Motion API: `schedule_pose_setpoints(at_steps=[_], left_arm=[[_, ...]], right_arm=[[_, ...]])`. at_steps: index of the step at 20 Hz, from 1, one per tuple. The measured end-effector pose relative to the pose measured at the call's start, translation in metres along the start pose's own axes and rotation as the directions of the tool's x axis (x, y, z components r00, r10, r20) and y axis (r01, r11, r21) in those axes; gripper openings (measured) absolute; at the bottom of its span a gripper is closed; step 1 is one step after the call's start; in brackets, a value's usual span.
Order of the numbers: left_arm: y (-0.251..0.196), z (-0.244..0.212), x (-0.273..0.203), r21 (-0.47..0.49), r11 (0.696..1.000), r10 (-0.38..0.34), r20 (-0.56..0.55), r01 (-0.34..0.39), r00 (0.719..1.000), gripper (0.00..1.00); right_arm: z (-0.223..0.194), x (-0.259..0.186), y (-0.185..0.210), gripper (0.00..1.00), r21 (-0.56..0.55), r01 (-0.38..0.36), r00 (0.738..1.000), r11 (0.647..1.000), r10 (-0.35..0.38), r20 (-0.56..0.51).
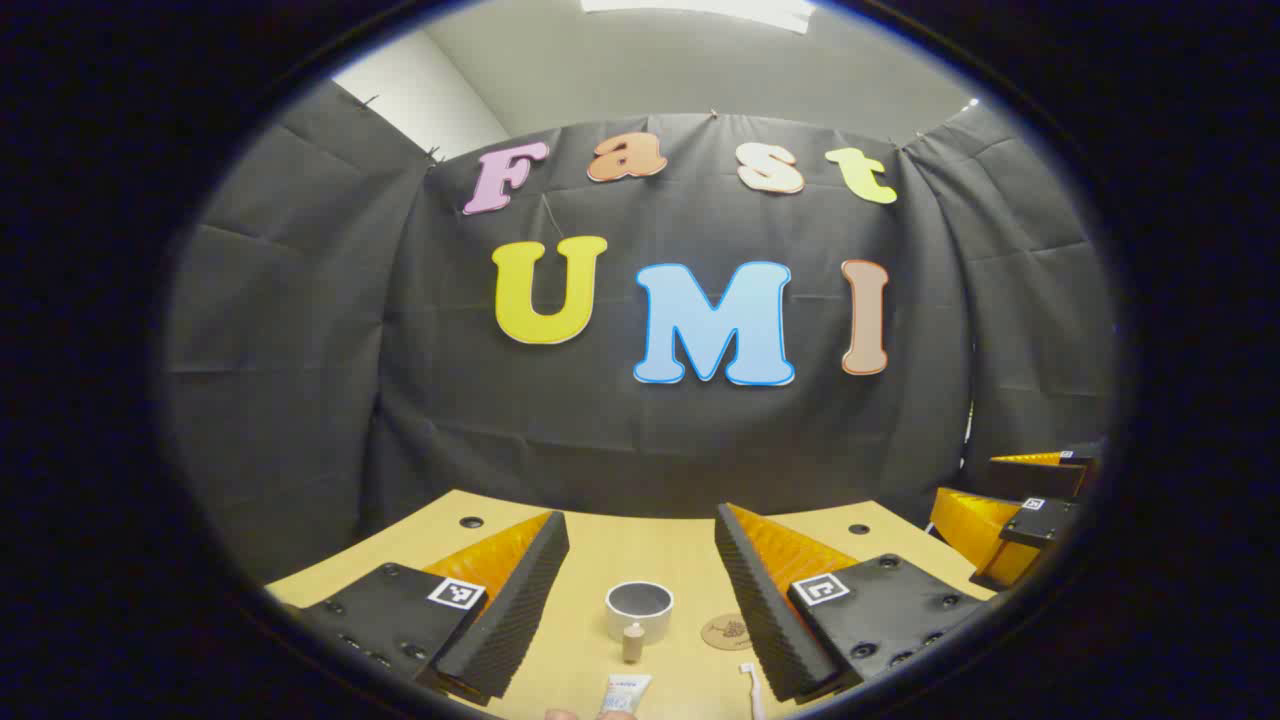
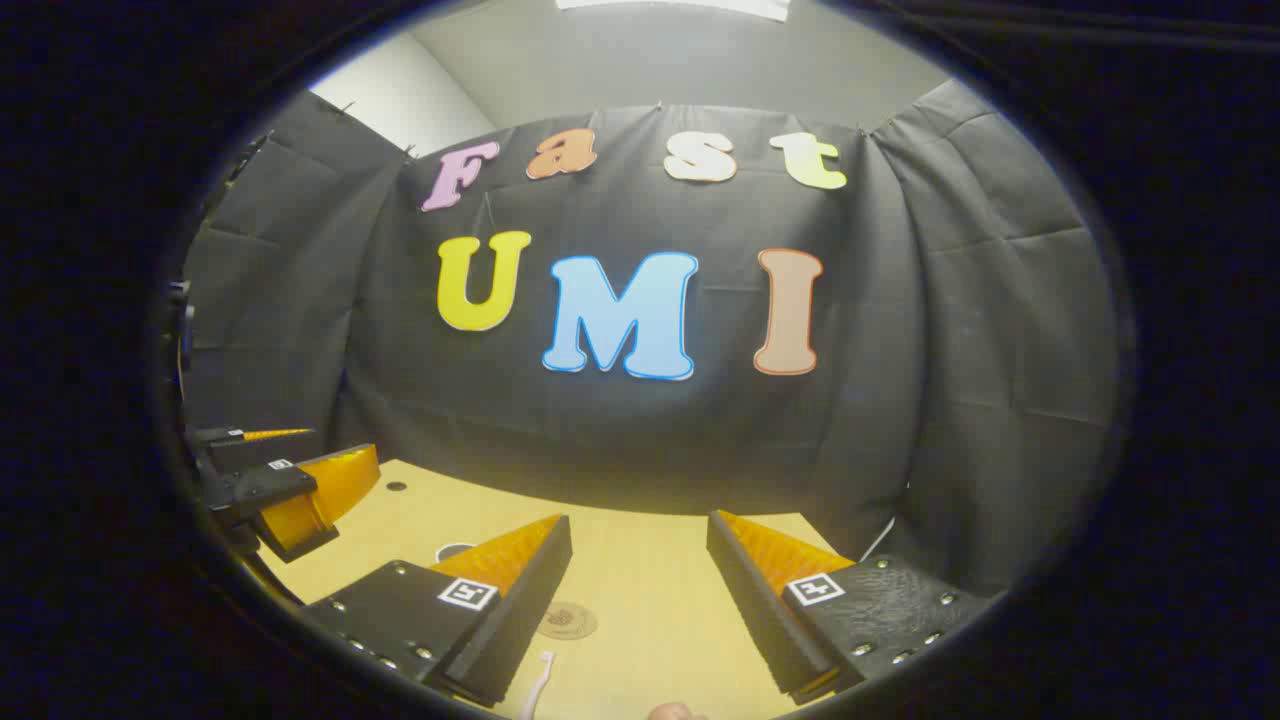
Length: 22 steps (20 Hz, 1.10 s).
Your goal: Put the toothbrush and toothpaste on the desktop into the cup, then pick up the cup and place it on the coaster on the desktop.
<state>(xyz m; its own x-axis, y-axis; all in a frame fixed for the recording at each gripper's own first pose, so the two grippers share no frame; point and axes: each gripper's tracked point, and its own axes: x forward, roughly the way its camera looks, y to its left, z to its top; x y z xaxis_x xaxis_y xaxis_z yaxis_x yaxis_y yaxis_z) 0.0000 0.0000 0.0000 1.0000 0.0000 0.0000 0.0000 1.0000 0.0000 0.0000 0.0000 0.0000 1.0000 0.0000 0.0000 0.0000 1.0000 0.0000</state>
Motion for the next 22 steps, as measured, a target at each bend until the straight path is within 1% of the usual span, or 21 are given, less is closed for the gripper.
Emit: schedule_pose_setpoints(at_steps=[1, 2, 3, 4, 6, 8, 10, 11, 14, 17, 18, 20, 22], left_arm=[[0.001, -0.001, 0.003, 0.0, 1.0, -0.002, -0.006, 0.002, 1.0, 0.94], [0.0, -0.005, 0.007, -0.005, 1.0, -0.017, -0.017, 0.017, 1.0, 0.95], [-0.004, -0.009, 0.01, -0.011, 0.999, -0.042, -0.034, 0.041, 0.999, 0.94], [-0.006, -0.012, 0.012, -0.01, 0.999, -0.054, -0.051, 0.054, 0.997, 0.94], [-0.007, -0.016, 0.018, -0.004, 0.997, -0.073, -0.069, 0.073, 0.995, 0.95], [-0.01, -0.023, 0.021, -0.009, 0.996, -0.094, -0.087, 0.093, 0.992, 0.94], [-0.009, -0.034, 0.025, -0.017, 0.995, -0.1, -0.126, 0.099, 0.987, 0.95], [-0.01, -0.043, 0.025, -0.03, 0.994, -0.107, -0.148, 0.104, 0.983, 0.94], [-0.008, -0.066, 0.029, -0.087, 0.992, -0.112, -0.225, 0.094, 0.968, 0.96], [-0.001, -0.094, 0.031, -0.089, 0.994, -0.093, -0.314, 0.068, 0.945, 0.94], [0.002, -0.103, 0.032, -0.089, 0.994, -0.091, -0.344, 0.064, 0.935, 0.96], [0.002, -0.126, 0.03, -0.102, 0.993, -0.099, -0.416, 0.062, 0.904, 0.94], [0.002, -0.148, 0.028, -0.119, 0.991, -0.109, -0.497, 0.057, 0.861, 0.94]], right_arm=[[0.0, 0.002, 0.004, 0.9, -0.001, -0.006, 1.0, 1.0, 0.006, -0.008], [-0.001, 0.004, 0.004, 0.9, -0.006, 0.0, 1.0, 1.0, 0.0, -0.019], [-0.004, 0.006, 0.001, 0.9, -0.009, 0.01, 0.999, 1.0, -0.011, -0.035], [-0.005, 0.006, 0.001, 0.89, -0.005, 0.017, 0.999, 1.0, -0.017, -0.046], [-0.006, 0.009, 0.003, 0.9, 0.01, 0.024, 0.998, 1.0, -0.023, -0.06], [-0.013, 0.01, 0.004, 0.9, 0.016, 0.028, 0.996, 0.999, -0.027, -0.085], [-0.022, 0.01, 0.009, 0.9, 0.033, 0.013, 0.992, 0.999, -0.008, -0.125], [-0.027, 0.01, 0.009, 0.9, 0.042, 0.01, 0.99, 0.999, -0.004, -0.142], [-0.041, 0.011, 0.007, 0.9, 0.051, 0.022, 0.98, 0.998, -0.012, -0.199], [-0.059, 0.015, 0.011, 0.9, 0.069, 0.021, 0.965, 0.997, -0.002, -0.264], [-0.066, 0.017, 0.013, 0.9, 0.068, 0.02, 0.957, 0.998, 0.001, -0.291], [-0.083, 0.02, 0.02, 0.9, 0.054, 0.004, 0.936, 0.999, 0.015, -0.352], [-0.104, 0.019, 0.027, 0.9, 0.048, -0.015, 0.909, 0.999, 0.033, -0.416]])
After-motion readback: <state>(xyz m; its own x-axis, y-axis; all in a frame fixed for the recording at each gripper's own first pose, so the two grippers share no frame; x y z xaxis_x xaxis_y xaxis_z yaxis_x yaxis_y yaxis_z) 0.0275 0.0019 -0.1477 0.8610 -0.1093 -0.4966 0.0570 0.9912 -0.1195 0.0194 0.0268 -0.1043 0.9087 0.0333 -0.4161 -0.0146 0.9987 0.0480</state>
